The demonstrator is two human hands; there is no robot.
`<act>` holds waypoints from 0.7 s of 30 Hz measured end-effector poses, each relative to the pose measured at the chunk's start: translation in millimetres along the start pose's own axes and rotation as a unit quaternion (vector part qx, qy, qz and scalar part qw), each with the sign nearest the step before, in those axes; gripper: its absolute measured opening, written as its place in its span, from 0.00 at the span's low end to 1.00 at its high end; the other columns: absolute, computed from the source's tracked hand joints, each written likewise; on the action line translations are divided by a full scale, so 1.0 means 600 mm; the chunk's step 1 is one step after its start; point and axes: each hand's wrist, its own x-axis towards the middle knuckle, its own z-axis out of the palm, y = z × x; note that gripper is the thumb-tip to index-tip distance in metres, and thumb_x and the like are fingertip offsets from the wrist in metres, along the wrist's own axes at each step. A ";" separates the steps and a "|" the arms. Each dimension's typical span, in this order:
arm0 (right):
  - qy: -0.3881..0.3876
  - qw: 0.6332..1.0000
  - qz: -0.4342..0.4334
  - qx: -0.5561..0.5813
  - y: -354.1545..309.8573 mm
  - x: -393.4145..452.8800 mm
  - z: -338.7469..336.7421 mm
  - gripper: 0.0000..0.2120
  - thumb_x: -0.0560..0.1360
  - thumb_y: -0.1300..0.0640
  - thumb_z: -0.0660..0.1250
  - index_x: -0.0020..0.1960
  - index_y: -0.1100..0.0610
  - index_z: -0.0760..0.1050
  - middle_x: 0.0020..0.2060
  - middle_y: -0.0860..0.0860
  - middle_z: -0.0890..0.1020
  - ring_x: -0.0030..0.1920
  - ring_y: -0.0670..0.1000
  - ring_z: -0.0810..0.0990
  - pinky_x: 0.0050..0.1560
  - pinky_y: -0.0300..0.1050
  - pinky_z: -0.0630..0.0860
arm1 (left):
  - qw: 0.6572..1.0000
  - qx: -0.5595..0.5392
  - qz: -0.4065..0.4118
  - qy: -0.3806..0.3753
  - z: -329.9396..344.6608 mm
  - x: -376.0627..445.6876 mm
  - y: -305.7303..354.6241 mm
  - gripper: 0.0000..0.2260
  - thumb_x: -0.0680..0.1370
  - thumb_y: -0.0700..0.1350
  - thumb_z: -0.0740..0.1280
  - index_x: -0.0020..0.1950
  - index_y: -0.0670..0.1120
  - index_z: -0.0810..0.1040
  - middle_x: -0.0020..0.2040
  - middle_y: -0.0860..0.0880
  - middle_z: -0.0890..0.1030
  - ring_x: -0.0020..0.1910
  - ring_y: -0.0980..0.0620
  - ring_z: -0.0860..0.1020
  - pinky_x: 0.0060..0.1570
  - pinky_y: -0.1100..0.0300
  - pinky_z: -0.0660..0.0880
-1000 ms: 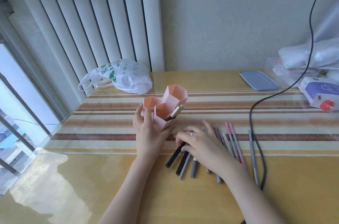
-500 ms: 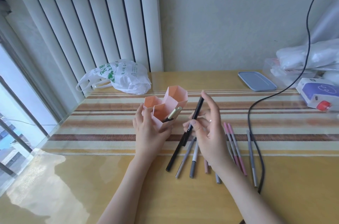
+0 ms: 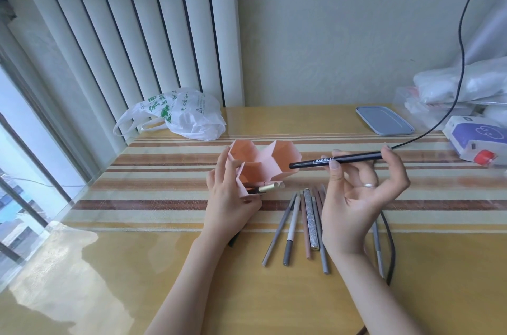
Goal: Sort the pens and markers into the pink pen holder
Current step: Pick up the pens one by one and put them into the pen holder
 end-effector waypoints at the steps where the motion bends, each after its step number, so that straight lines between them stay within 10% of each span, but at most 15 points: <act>1: -0.001 1.000 0.005 -0.004 0.003 -0.002 0.000 0.29 0.74 0.75 0.63 0.63 0.49 0.59 0.53 0.60 0.77 0.46 0.50 0.81 0.50 0.58 0.79 | 1.000 0.000 -0.001 -0.005 0.000 0.000 0.000 0.29 0.63 0.40 0.71 0.61 0.52 0.66 0.75 0.51 0.56 0.59 0.53 0.60 0.57 0.55 0.60; 4: -0.032 0.999 -0.002 -0.027 0.013 -0.009 0.002 0.29 0.74 0.76 0.63 0.63 0.49 0.59 0.53 0.39 0.79 0.47 0.49 0.81 0.52 0.51 0.79 | 1.000 0.004 -0.004 -0.009 -0.001 0.000 0.000 0.29 0.63 0.41 0.71 0.62 0.49 0.68 0.75 0.52 0.56 0.58 0.54 0.59 0.56 0.58 0.58; 9: -0.101 0.989 -0.014 -0.107 0.038 -0.016 0.001 0.24 0.73 0.74 0.64 0.63 0.54 0.64 0.48 0.33 0.78 0.48 0.38 0.80 0.51 0.31 0.74 | 1.000 0.006 0.000 -0.005 -0.002 -0.002 0.004 0.28 0.63 0.40 0.72 0.61 0.49 0.68 0.72 0.59 0.54 0.56 0.57 0.55 0.55 0.57 0.59; 21: -0.187 0.928 -0.089 -0.311 0.071 -0.021 -0.010 0.11 0.75 0.64 0.56 0.49 0.62 0.77 0.39 0.47 0.77 0.43 0.43 0.68 0.45 0.26 0.64 | 1.000 -0.003 -0.013 -0.008 -0.003 -0.002 0.005 0.29 0.63 0.40 0.71 0.62 0.50 0.67 0.70 0.62 0.53 0.55 0.58 0.55 0.55 0.59 0.57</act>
